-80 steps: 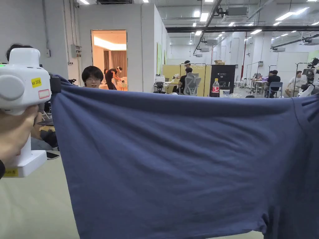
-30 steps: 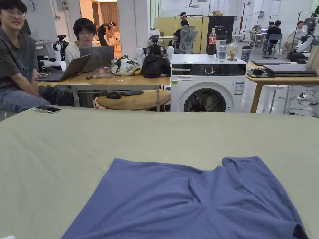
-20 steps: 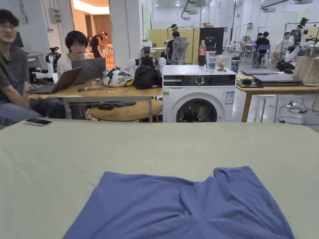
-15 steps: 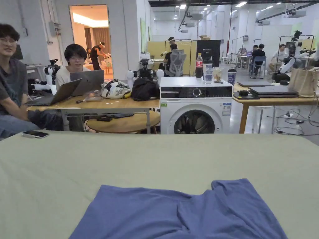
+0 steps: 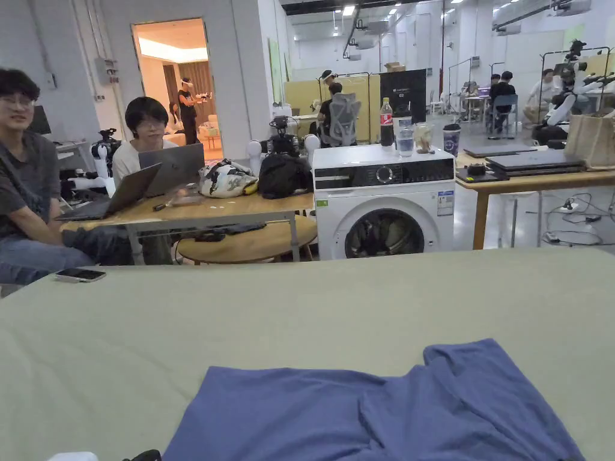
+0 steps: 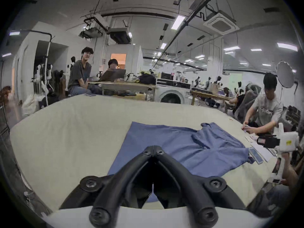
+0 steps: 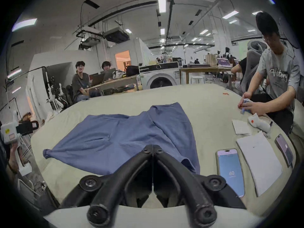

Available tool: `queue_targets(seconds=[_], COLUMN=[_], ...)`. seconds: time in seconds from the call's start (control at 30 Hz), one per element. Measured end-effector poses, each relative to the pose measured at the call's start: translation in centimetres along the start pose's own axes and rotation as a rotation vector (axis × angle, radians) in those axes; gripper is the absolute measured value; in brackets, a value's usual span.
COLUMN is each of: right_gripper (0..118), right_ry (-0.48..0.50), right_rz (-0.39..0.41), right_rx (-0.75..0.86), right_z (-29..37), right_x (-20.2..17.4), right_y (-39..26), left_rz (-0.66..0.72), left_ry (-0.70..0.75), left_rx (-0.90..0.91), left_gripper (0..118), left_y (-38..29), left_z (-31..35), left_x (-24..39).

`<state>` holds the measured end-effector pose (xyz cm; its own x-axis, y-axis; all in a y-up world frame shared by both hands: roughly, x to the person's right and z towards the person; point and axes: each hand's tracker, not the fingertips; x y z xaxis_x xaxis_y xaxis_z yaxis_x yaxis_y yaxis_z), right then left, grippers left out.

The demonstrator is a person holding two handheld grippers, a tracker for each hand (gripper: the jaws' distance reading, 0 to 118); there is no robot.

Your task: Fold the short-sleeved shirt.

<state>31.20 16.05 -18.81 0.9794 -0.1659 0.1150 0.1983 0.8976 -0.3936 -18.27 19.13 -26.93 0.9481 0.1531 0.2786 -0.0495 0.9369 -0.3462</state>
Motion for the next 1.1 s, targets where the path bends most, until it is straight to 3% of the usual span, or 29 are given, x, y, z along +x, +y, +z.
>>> queue_targets(seconds=[0.27,0.4,0.47,0.57,0.6,0.8,0.9,1.07,1.1], right_gripper=[0,0,0,0,0,0,0,0,0], right_ry=[0.036,0.073,0.084,0.065,0.063,-0.030,-0.069,-0.076,-0.070], right_rz=[0.013,-0.039,-0.064,-0.062,-0.060,-0.032,-0.024,-0.016,-0.013], right_rx=[-0.012,-0.030,-0.052,-0.076,-0.085,-0.133,-0.152,-0.177,-0.178], right_z=[-1.5,-2.1,-2.8,-3.3,-3.3,-3.0,-3.2,-4.3,-4.6], right_x=[-0.1,0.4,1.1,2.1,2.5,5.2,6.3,7.0,7.0], right_y=[0.3,0.1,0.1,0.2,0.2,0.0,0.2,1.4,1.9], left_rz=[-0.039,-0.016,0.008,-0.003,-0.006,-0.025,-0.029,-0.040,-0.032], left_ry=[-0.049,-0.118,-0.069,-0.030,0.006,0.143,0.158,0.156,0.148], left_rx=[-0.076,-0.251,-0.324,-0.421,-0.439,-0.601,-0.616,-0.640,-0.644], left_gripper=[0,0,1,67,75,75,61,56,46], left_y=[3.4,6.2,7.3,8.1,8.3,7.7,6.9,6.3,6.5], left_z=[-6.0,-15.0,-20.3,-28.5,-30.6,-40.2,-42.1,-42.8,-43.0], left_x=[-0.8,-1.8,-2.5,-3.6,-3.9,-5.5,-5.7,-5.3,-5.6])
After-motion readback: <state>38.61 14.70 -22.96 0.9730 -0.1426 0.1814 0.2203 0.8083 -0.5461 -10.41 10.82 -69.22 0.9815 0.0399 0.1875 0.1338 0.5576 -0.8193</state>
